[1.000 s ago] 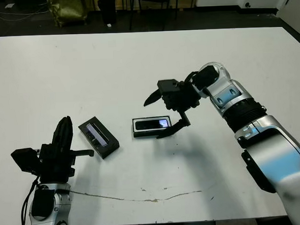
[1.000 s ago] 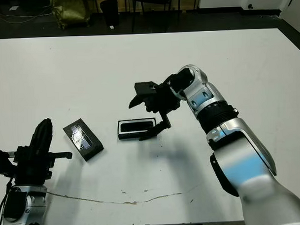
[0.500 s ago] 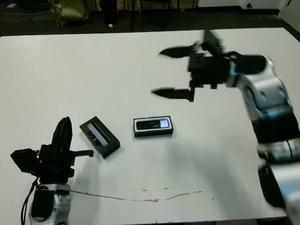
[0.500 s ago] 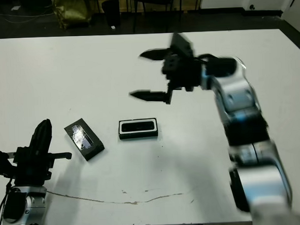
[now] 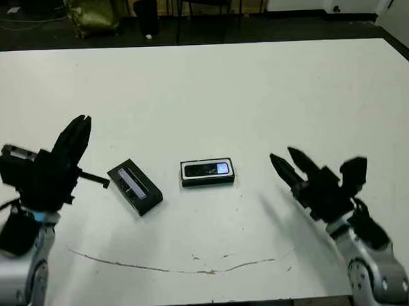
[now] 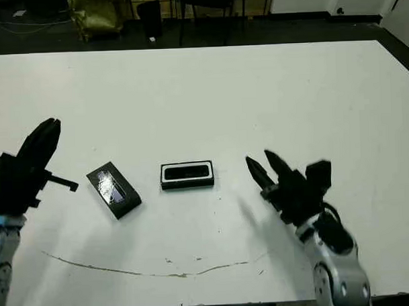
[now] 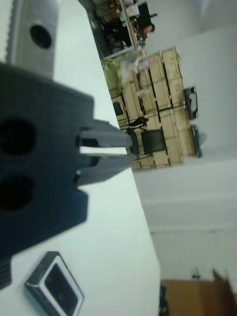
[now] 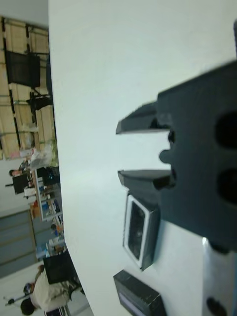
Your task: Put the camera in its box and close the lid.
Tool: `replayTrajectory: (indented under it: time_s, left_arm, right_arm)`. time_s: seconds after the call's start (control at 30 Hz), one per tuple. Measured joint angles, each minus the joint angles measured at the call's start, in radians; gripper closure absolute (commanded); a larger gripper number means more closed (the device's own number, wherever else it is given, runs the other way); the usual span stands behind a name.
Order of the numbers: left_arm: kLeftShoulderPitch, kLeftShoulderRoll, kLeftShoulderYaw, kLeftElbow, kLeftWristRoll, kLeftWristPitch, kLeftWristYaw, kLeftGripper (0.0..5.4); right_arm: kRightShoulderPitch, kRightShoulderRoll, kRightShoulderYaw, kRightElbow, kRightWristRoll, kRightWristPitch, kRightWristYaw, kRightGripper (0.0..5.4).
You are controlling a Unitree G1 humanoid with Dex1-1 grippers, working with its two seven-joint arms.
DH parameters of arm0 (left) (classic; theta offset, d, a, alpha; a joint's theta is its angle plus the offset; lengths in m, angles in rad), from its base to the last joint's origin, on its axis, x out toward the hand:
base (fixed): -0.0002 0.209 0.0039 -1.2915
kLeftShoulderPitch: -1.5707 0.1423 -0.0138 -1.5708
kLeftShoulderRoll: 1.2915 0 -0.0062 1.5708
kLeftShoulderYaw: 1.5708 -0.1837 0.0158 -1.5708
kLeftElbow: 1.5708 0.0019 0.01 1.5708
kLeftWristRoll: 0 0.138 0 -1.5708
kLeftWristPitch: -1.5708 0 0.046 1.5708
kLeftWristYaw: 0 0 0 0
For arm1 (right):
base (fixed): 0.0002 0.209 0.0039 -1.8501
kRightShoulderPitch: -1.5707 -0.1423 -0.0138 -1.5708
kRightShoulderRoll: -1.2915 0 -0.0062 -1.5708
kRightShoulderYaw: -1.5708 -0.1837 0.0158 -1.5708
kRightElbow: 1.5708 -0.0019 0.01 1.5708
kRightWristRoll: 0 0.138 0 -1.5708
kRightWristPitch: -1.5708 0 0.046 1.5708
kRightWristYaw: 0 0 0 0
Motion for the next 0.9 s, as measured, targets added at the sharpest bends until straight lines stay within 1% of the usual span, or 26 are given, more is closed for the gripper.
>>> replayTrajectory:
  time_s: [0.1, 0.17, 0.27, 0.33, 0.4, 0.47, 0.53, 0.57, 0.73, 0.83, 0.9]
  left_arm:
    - [-0.030, 0.093, -0.012, -0.009, 0.013, 0.072, -0.076, 5.40]
    - [-0.075, 0.181, -0.019, 0.011, 0.014, 0.103, -0.168, 5.40]
    - [-0.186, 0.342, -0.050, 0.092, 0.012, 0.148, -0.357, 5.40]
    - [-0.276, 0.428, -0.098, 0.131, 0.018, 0.202, -0.468, 5.40]
    - [-0.371, 0.495, -0.162, 0.155, 0.049, 0.247, -0.562, 5.31]
    - [-0.460, 0.530, -0.231, 0.190, 0.098, 0.212, -0.647, 5.02]
    - [-0.545, 0.545, -0.312, 0.226, 0.166, 0.124, -0.731, 4.57]
    - [-0.583, 0.550, -0.350, 0.234, 0.199, 0.102, -0.768, 4.34]
    - [-0.785, 0.552, -0.549, 0.265, 0.364, 0.059, -0.985, 3.18]
    - [-0.851, 0.534, -0.639, 0.314, 0.453, -0.033, -1.058, 2.47]
    - [-0.870, 0.513, -0.677, 0.344, 0.484, -0.089, -1.091, 2.01]
  right_arm:
    - [0.007, -0.001, 0.006, 0.019, 0.005, -0.021, -0.005, 5.37]
    - [0.007, -0.004, 0.007, 0.026, 0.007, -0.027, -0.009, 5.39]
    - [0.005, -0.005, 0.017, 0.029, 0.010, -0.029, -0.019, 5.39]
    - [0.005, -0.005, 0.022, 0.029, 0.019, -0.029, -0.026, 5.39]
    - [0.003, -0.006, 0.028, 0.028, 0.025, -0.029, -0.029, 5.40]
    - [0.000, -0.009, 0.029, 0.027, 0.031, -0.027, -0.033, 5.40]
    - [-0.007, -0.014, 0.029, 0.025, 0.040, -0.023, -0.036, 5.40]
    - [-0.009, -0.015, 0.029, 0.023, 0.043, -0.021, -0.039, 5.40]
    - [-0.019, -0.018, 0.029, 0.022, 0.058, -0.019, -0.056, 5.40]
    - [-0.016, -0.019, 0.031, 0.012, 0.059, -0.012, -0.077, 5.40]
    - [-0.013, -0.019, 0.032, 0.006, 0.059, -0.004, -0.088, 5.40]
